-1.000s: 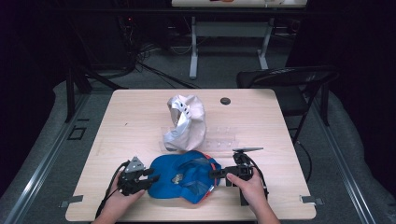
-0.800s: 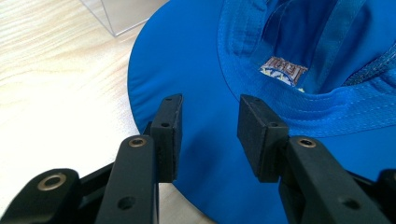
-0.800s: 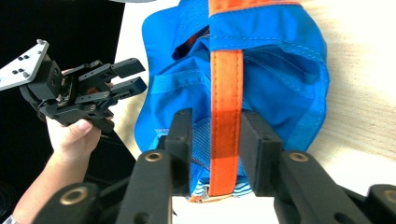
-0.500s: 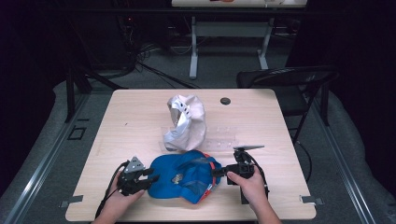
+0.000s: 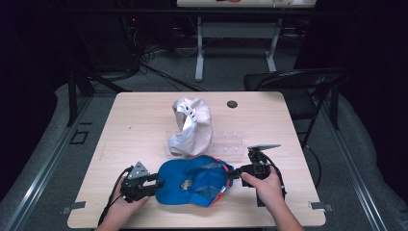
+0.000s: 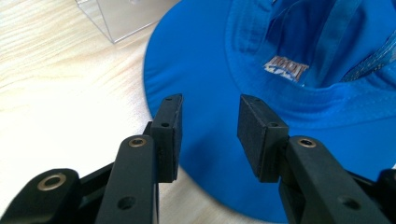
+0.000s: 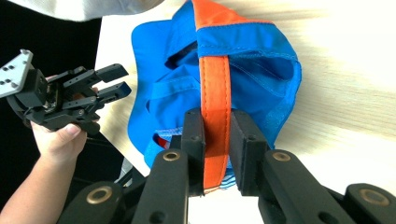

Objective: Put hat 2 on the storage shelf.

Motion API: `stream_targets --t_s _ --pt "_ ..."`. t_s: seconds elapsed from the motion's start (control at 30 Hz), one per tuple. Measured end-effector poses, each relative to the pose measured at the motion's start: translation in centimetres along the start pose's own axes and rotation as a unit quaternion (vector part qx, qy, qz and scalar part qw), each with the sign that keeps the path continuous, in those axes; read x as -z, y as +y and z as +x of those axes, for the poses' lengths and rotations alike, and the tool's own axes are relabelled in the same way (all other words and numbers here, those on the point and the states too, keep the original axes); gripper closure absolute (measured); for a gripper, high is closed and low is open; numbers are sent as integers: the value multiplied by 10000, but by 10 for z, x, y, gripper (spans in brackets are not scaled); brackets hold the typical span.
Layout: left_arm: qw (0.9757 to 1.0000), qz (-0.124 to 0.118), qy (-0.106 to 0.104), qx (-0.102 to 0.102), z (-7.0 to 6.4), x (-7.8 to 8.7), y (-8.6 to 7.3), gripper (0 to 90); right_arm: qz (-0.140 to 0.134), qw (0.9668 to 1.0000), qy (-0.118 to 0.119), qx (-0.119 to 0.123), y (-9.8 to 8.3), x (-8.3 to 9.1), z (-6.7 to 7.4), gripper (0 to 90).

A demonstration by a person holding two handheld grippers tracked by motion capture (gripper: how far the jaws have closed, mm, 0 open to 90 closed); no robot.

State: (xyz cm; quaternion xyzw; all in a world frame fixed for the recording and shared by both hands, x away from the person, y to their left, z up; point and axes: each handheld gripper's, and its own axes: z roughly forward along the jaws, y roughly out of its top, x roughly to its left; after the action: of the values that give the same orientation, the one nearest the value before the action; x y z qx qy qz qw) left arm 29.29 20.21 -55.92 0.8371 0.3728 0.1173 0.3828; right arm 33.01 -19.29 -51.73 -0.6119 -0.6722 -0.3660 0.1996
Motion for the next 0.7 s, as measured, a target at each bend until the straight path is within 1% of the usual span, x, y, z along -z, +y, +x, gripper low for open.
stream_targets --t_s 0.03,0.07,0.1,0.17,0.2,0.23,0.27,0.33,0.37,0.43,0.53,0.6,0.63,0.7 --pt "10000 7 -10 -2 0 0 0 606 11 10000 -16 -10 1 3 0 774" --pt "10000 -2 -3 -6 -1 0 0 603 -38 10000 -53 -7 1 6 1 774" --pt "10000 -6 -14 -1 -1 1 0 599 -15 10000 -84 -11 2 10 2 774" --pt "10000 -35 -12 -7 -3 1 1 595 -17 9999 -140 41 4 18 3 774" --pt "10000 -44 -12 -15 -4 1 1 593 -25 9998 -205 30 6 22 6 774" --pt "10000 -48 -28 -17 -4 1 1 591 -99 9996 -272 29 6 26 8 774" --pt "10000 -72 -18 -24 -5 1 1 586 -48 9995 -302 94 9 32 9 774" --pt "10000 -84 -41 -26 -6 1 1 576 -92 9992 -376 97 12 40 12 774" --pt "9999 -94 -51 -16 -7 1 1 572 -109 9992 -373 89 13 44 14 774" --pt "9999 -92 -52 -19 -7 1 1 568 -84 9990 -414 112 17 51 17 774" --pt "9999 -100 -41 -11 -7 1 1 562 -71 9981 -600 148 21 58 23 774" --pt "9999 -143 -6 19 -6 1 1 558 -1 9973 -721 143 24 63 27 774" --pt "10000 -96 -22 1 -6 2 1 556 38 9968 -776 163 25 65 28 774" --pt "9999 -107 -13 14 -5 2 1 553 115 9958 -897 168 27 69 29 774"
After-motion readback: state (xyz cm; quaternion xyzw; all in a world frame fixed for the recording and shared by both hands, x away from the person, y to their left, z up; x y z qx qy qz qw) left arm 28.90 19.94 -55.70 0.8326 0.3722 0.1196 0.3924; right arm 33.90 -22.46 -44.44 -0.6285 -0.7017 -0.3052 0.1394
